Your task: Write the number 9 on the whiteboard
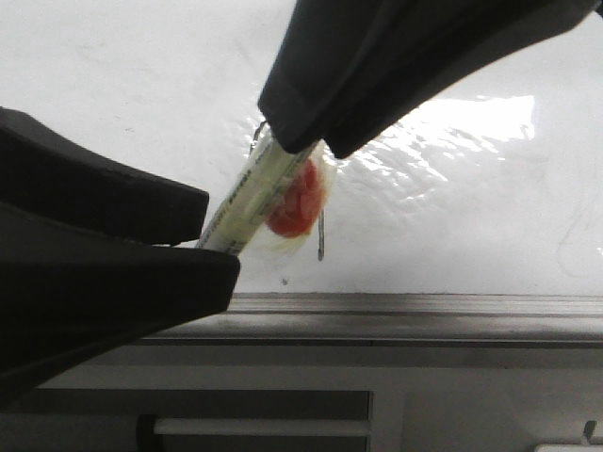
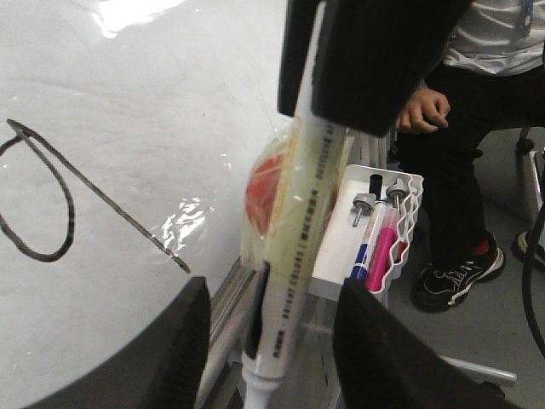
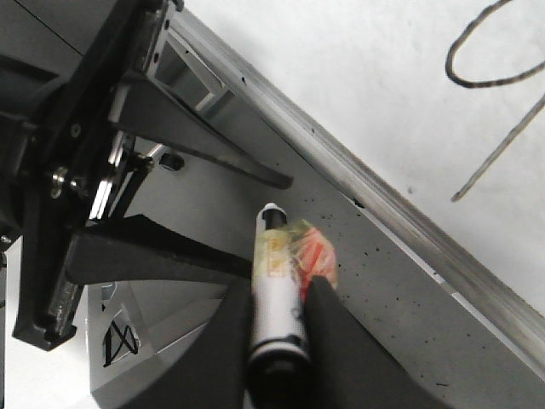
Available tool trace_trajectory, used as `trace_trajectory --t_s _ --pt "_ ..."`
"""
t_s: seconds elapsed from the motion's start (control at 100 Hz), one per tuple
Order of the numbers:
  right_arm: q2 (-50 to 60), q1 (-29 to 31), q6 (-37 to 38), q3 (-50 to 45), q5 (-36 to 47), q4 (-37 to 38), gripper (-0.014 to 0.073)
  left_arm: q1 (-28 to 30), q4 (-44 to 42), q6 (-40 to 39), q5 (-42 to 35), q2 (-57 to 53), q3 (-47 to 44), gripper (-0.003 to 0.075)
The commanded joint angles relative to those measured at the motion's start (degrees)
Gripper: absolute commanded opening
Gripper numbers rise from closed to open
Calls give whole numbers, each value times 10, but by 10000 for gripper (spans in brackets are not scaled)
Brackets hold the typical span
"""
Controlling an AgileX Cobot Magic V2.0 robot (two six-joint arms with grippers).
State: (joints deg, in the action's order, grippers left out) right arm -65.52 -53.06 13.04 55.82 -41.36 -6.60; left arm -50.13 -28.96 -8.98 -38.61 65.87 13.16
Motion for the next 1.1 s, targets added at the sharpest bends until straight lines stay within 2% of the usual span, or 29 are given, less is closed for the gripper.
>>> trace_trajectory --t_s 0.0,0.15,0.27,0.34,0.39,0.52,0.59,0.88,1.01,1.09 --pt "8 -1 1 20 35 -7 -50 -4 18 -1 -47 -5 17 242" --pt "8 -1 1 20 35 -19 -50 -4 17 -1 -51 -5 17 -24" --pt "8 -1 1 20 36 -22 -48 -4 15 -1 -51 -5 17 -20" --pt "8 -1 1 20 36 -22 -6 -4 15 -1 -51 -5 17 -20" --pt "8 -1 1 20 36 -22 62 -4 15 -2 -53 -5 17 -20" --pt "8 -1 1 20 47 -22 341 -4 15 -2 -54 -5 17 -20" --pt "8 -1 1 20 57 -21 423 -4 30 -9 -54 -5 17 -20" --pt "10 -1 1 20 59 -20 419 -4 225 -31 -51 -26 17 -21" --pt "13 -1 1 20 58 -20 419 -4 362 -43 8 -56 17 -21" --pt "17 -1 1 20 57 -20 419 -4 406 -43 64 -70 23 -21"
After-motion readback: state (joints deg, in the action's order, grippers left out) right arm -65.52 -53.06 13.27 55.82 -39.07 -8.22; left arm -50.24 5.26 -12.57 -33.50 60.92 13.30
